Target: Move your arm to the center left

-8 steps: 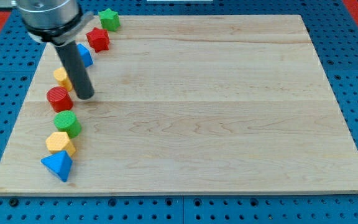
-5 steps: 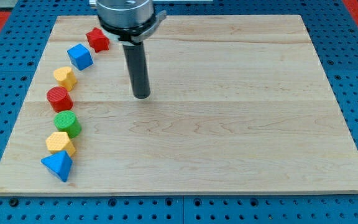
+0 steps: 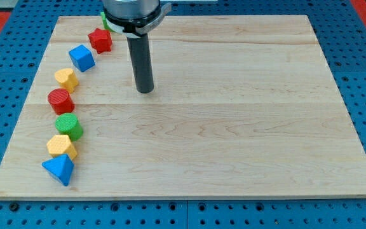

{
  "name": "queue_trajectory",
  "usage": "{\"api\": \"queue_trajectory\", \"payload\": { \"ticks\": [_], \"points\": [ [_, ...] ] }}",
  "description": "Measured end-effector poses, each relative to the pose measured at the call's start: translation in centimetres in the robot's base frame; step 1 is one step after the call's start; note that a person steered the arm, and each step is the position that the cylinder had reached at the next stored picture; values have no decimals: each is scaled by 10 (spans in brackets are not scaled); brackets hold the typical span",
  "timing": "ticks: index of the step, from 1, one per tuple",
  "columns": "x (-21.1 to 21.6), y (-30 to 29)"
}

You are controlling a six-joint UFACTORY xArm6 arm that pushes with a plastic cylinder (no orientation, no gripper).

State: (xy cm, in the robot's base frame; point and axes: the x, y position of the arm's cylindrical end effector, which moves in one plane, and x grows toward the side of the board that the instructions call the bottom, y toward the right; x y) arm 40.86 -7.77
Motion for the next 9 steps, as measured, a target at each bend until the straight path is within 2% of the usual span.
{"api": "queue_trajectory", "payload": {
  "ticks": [2,3,5,6,8,9],
  "points": [
    [23,-61],
    [17,-63],
    [39,-77],
    [61,-73],
    [63,-71],
    [130,-4]
  ]
}}
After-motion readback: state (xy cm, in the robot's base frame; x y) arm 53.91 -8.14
